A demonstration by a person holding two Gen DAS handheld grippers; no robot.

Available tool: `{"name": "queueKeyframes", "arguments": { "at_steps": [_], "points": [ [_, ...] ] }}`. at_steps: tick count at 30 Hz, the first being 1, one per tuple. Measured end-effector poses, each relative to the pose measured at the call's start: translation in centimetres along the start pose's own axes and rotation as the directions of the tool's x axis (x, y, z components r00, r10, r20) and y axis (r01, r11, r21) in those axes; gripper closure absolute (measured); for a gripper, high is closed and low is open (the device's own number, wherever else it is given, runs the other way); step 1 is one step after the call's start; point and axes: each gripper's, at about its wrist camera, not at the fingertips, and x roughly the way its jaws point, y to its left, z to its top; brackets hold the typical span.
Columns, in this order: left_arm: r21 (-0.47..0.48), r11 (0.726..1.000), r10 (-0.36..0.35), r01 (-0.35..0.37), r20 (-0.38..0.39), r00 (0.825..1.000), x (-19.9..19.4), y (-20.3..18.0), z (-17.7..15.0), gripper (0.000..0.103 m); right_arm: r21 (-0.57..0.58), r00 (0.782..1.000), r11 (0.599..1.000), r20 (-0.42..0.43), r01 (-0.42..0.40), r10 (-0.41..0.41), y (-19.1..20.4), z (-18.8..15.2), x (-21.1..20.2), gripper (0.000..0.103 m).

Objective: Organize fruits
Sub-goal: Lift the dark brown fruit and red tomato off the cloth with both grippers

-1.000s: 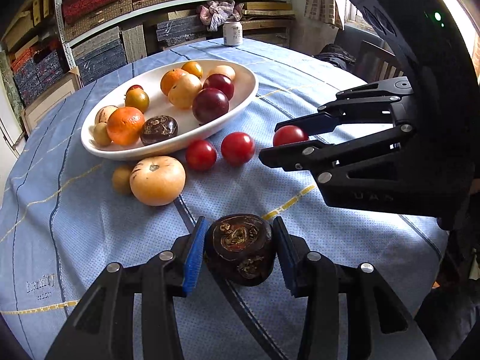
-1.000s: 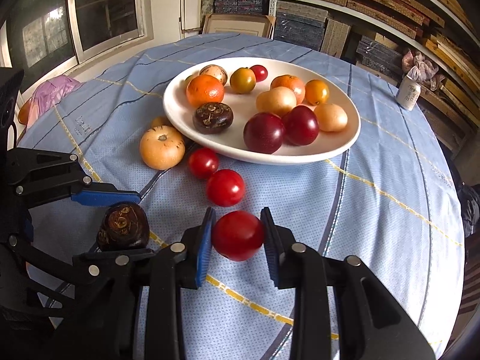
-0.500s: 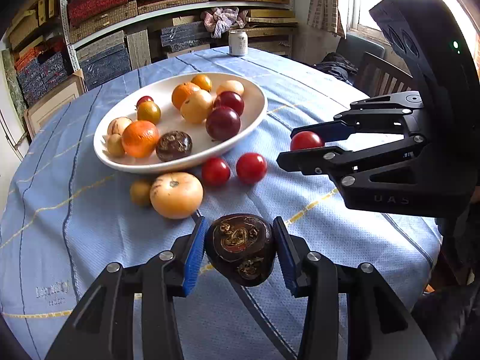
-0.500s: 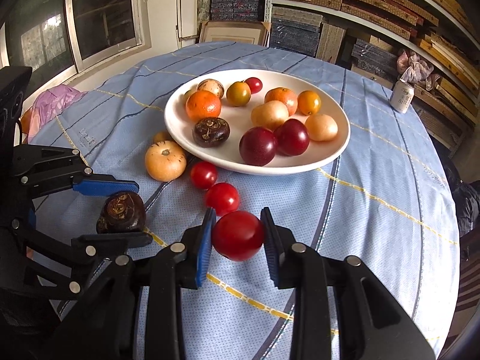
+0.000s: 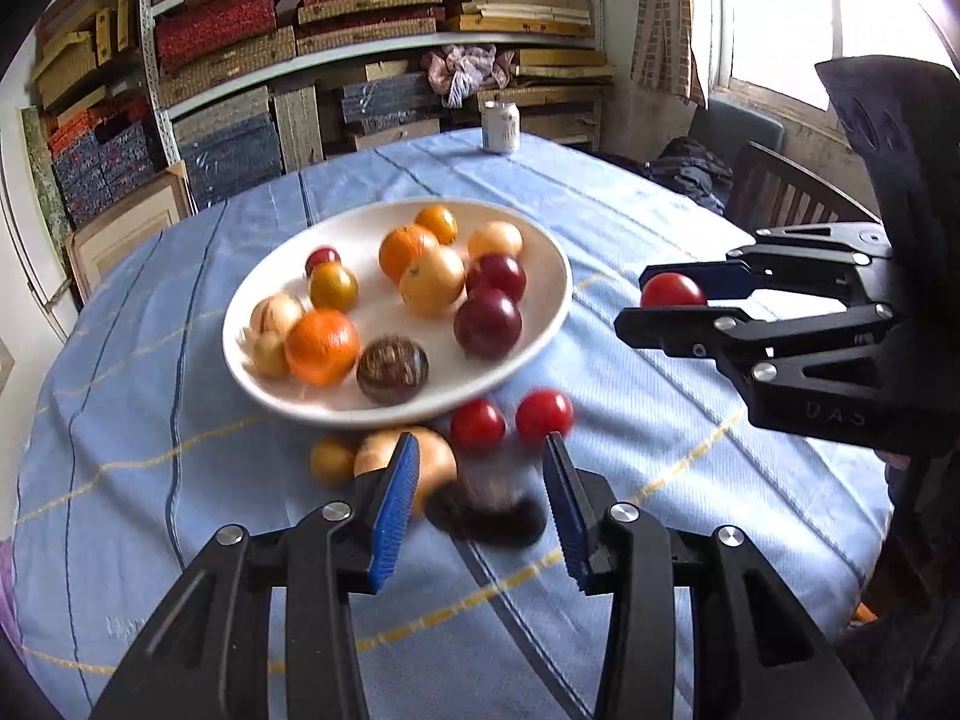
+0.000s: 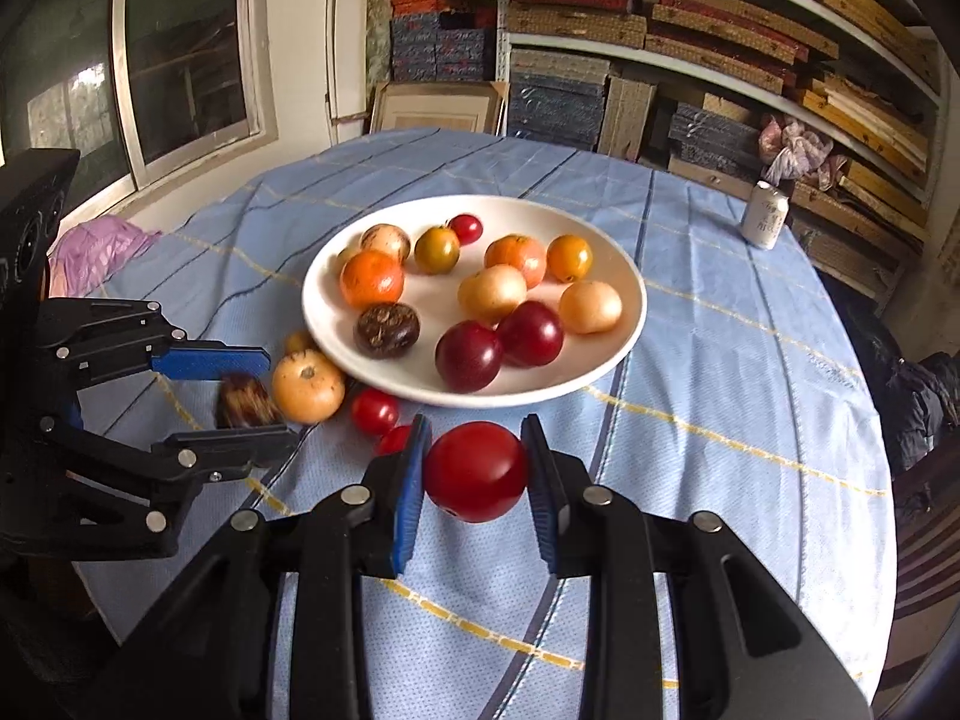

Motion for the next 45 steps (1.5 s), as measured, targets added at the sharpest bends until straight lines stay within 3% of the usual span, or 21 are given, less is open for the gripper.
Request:
{"name": "queueKeyframes", "arguments": {
  "at_steps": [4, 10, 12, 13, 14, 17, 20, 23, 25, 29, 34, 39, 45],
  "points": [
    [-0.010, 1.000, -0.001, 0.001, 0.041, 0.999, -0.5, 0.3, 1.2, 0.062, -0.006, 0.999, 1.000, 0.041, 0.022, -0.022, -0.3, 1.1, -0.8, 0.073],
    [-0.039, 0.999, 0.006, -0.005, 0.020, 1.000, -0.3, 1.1, 0.7, 0.062, 0.010, 0.996, 1.000, 0.081, 0.021, -0.021, -0.8, 1.7, -1.8, 0.073],
    [-0.031, 0.999, -0.017, 0.017, -0.012, 1.000, -0.4, 1.5, -0.3, 0.046, 0.005, 0.995, 1.000, 0.099, 0.012, -0.013, -0.9, 1.7, -2.1, 0.073],
    [-0.022, 1.000, -0.012, 0.011, -0.025, 1.000, -0.4, 1.6, -0.9, 0.034, 0.012, 0.994, 1.000, 0.113, 0.011, -0.013, -1.2, 1.7, -2.4, 0.073],
    [-0.014, 1.000, -0.003, 0.002, -0.038, 0.999, -0.5, 1.9, -1.4, 0.030, 0.024, 0.992, 1.000, 0.122, 0.008, -0.011, -1.4, 1.8, -2.5, 0.073],
    [-0.034, 0.999, 0.022, -0.025, -0.085, 0.996, -0.2, 3.0, -2.4, 0.026, 0.068, 0.991, 0.998, 0.130, -0.013, 0.004, -2.5, 2.3, -2.4, 0.073],
    [-0.084, 0.996, 0.008, -0.018, -0.124, 0.992, 0.4, 3.5, -3.0, 0.024, 0.070, 0.992, 0.997, 0.120, 0.023, -0.031, -2.8, 2.6, -2.1, 0.073],
    [-0.007, 0.999, 0.048, -0.049, -0.163, 0.986, 1.6, 2.4, -4.0, 0.024, 0.080, 0.993, 0.997, 0.111, 0.017, -0.026, -2.9, 2.4, -1.9, 0.073],
    [0.016, 0.999, 0.041, -0.038, -0.180, 0.983, 2.2, 1.9, -4.6, 0.030, 0.079, 0.993, 0.996, 0.108, 0.028, -0.037, -2.8, 2.2, -1.9, 0.073],
    [0.025, 1.000, 0.015, -0.011, -0.151, 0.988, 2.5, 1.4, -5.1, 0.060, 0.079, 0.993, 0.996, 0.111, 0.029, -0.038, -2.7, 2.1, -2.1, 0.073],
    [0.047, 0.998, 0.050, -0.044, -0.134, 0.990, 2.5, 0.6, -5.0, 0.064, 0.072, 0.991, 0.997, 0.132, 0.028, -0.038, -2.4, 2.2, -2.5, 0.073],
    [0.023, 0.999, 0.038, -0.036, -0.120, 0.992, 2.2, 0.9, -4.1, 0.073, 0.076, 0.993, 0.997, 0.118, 0.018, -0.027, -2.3, 2.2, -2.2, 0.073],
    [0.017, 0.999, 0.038, -0.037, -0.095, 0.995, 1.8, 1.1, -3.8, 0.076, 0.082, 0.995, 0.997, 0.101, 0.003, -0.011, -2.0, 2.3, -1.5, 0.073]
  ]
}}
